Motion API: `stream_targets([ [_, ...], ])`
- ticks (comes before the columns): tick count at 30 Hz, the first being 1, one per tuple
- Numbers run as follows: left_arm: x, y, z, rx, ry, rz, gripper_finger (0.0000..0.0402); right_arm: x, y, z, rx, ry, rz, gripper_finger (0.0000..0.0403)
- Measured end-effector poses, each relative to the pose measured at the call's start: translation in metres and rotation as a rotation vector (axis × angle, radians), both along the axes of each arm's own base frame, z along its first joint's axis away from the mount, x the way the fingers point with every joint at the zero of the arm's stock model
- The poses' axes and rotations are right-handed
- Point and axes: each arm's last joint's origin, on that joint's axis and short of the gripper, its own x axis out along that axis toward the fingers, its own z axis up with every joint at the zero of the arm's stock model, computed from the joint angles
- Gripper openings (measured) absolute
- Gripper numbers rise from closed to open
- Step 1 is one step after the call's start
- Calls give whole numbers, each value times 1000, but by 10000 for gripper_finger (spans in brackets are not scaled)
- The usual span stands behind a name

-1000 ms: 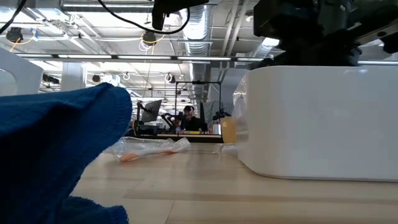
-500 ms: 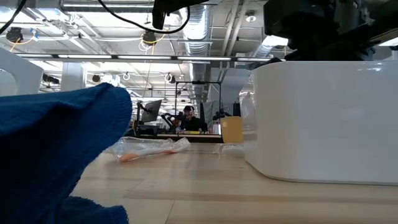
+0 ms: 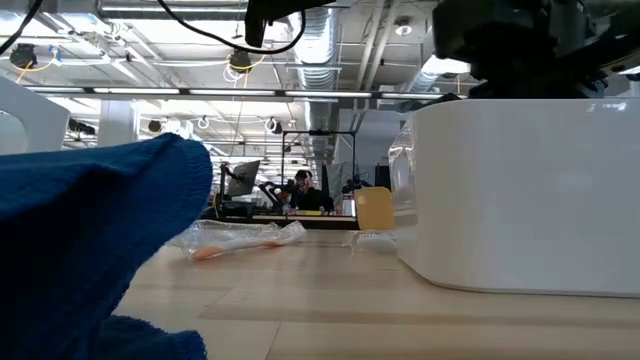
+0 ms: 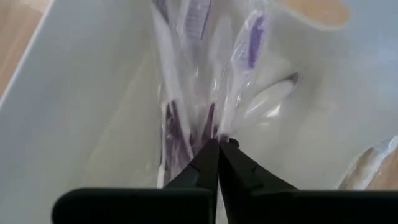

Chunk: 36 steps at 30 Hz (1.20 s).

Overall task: Pick & Place Toothbrushes
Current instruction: Put the violet toothbrush into the right white bin, then put the blue toothbrush into the left white bin

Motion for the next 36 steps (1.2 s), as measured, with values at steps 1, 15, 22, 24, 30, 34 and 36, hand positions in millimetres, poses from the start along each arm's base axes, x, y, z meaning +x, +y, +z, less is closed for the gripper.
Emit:
stream_targets([
  [1,0,0,0,0,0,0,157,-1,1,0,-4,8,4,3],
  [15,0,0,0,53,10,-2,157,-7,0,10,25,23,-71,4],
  [22,0,0,0,51,10,-3,157,-4,3,21,42,-10,-72,13],
  [24,0,0,0,51,9,-3,157,0,5,27,56,-37,-70,20],
  [30,0,0,0,49,10,-3,157,0,9,30,67,-43,-82,50],
  [34,0,0,0,49,11,-3,157,-1,11,30,68,-44,-76,70],
  [36,0,-1,0,46,11,-5,157,-1,11,30,68,-45,-76,79],
])
